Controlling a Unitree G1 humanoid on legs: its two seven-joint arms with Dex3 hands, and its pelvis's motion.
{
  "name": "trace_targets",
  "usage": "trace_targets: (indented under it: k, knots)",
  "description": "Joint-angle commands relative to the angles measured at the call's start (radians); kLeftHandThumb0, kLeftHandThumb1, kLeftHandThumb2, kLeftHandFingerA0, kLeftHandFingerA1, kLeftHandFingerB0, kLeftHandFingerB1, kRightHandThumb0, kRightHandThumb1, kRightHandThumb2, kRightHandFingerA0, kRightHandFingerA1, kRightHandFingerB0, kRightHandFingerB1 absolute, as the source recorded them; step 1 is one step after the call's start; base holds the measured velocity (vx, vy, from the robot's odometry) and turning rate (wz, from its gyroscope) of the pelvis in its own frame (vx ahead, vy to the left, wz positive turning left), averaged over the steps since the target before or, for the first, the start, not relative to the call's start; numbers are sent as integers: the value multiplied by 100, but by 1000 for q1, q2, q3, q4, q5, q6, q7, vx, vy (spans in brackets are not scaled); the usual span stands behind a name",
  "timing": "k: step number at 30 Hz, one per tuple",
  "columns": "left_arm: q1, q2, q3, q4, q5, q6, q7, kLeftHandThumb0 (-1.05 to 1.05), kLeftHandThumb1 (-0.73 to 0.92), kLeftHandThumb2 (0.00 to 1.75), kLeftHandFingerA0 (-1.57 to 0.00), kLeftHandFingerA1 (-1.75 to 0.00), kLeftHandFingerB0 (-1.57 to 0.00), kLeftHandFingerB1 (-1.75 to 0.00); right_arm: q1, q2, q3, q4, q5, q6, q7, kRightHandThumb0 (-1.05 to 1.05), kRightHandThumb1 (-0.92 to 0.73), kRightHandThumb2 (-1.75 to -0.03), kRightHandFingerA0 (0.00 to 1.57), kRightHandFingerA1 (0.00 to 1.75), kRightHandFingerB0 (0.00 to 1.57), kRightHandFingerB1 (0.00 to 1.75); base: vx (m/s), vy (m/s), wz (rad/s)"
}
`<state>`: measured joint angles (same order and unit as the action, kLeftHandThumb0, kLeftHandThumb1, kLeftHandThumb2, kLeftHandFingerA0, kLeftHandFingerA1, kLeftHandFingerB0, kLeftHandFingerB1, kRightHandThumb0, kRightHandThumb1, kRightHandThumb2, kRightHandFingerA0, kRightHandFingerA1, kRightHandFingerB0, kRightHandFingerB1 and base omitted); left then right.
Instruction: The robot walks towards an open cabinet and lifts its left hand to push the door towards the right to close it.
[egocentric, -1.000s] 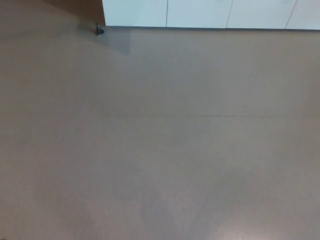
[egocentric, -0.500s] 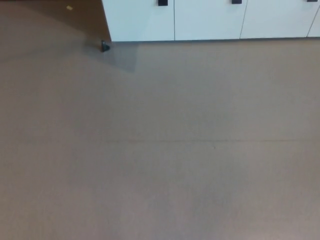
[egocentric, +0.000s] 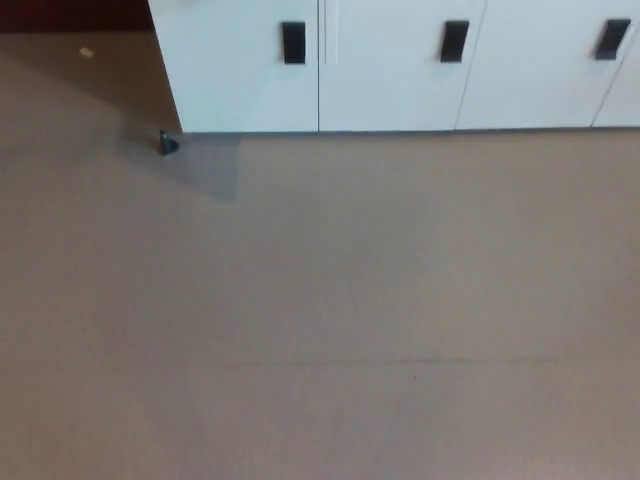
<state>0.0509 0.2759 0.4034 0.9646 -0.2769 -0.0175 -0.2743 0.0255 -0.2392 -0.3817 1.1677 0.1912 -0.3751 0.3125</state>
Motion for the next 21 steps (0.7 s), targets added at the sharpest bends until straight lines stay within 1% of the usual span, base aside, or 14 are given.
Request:
trace_targets:
  k: [1, 2, 3, 4, 6, 9, 10, 13, 18, 19, 20, 21]
  knots:
    - [5, 14, -37, -7, 43, -34, 6, -60, 89, 66, -29, -36, -21, -30, -2, -15, 9, -1, -6, -26, -13, -67, -82, -99, 21, 46, 11, 41, 323, -199, 23]
    - [6, 15, -38, -7, 41, -35, 6, -60, 89, 66, -30, -36, -21, -30, -2, -14, 10, -3, -6, -25, -13, -67, -82, -99, 21, 47, 11, 41, 417, -239, 26]
    - [6, 16, -39, -8, 38, -37, 6, -60, 89, 66, -30, -36, -21, -30, -2, -13, 12, -5, -6, -25, -13, -67, -82, -99, 21, 47, 11, 41, 443, -249, -70]
    - [14, 15, -46, -16, 42, -49, 6, -62, 88, 66, -31, -38, -24, -31, -4, -15, 16, -5, -7, -23, -11, -66, -82, -99, 22, 47, 13, 42, 469, -255, 50]
    - [19, 17, -55, -21, 49, -57, 6, -63, 88, 66, -31, -37, -23, -31, -6, -20, 24, -3, -12, -22, -12, -66, -83, -99, 21, 46, 12, 41, 469, -421, 44]
    - [22, 20, -68, -17, 59, -68, -1, -63, 89, 67, -30, -37, -23, -31, -6, -24, 30, 0, -16, -23, -14, -65, -83, -99, 21, 46, 12, 41, 408, -350, -1]
    - [26, 22, -74, -21, 60, -70, -8, -62, 89, 67, -29, -37, -22, -31, -5, -25, 29, 0, -12, -25, -13, -62, -92, -74, 29, 40, 17, 33, 323, -209, 1]
    - [29, 22, -79, -24, 60, -71, -9, -61, 89, 66, -31, -38, -22, -31, -8, -26, 27, 6, -8, -19, -15, -63, -92, -72, 30, 40, 18, 33, 362, -158, -9]
    - [26, 25, -101, -14, 81, -82, 15, -62, 88, 67, -33, -37, -22, -30, -5, -25, 30, 7, -12, -23, -22, -64, -92, -71, 31, 40, 19, 32, 356, -7, -15]
    - [26, 25, -102, -11, 81, -86, 16, -61, 88, 66, -34, -38, -22, -31, -4, -26, 34, 7, -16, -26, -24, -62, -92, -73, 30, 40, 18, 33, 516, 67, 41]
    - [25, 26, -103, -9, 80, -88, 16, -61, 88, 66, -34, -38, -22, -31, -3, -27, 36, 6, -18, -28, -24, -62, -92, -73, 30, 40, 18, 33, 557, 50, -79]
    - [23, 26, -104, -4, 78, -92, 14, -65, 75, 91, -27, -46, -19, -42, -3, -27, 39, 7, -19, -30, -27, -65, -82, -99, 25, 48, 15, 43, 470, 95, -48]
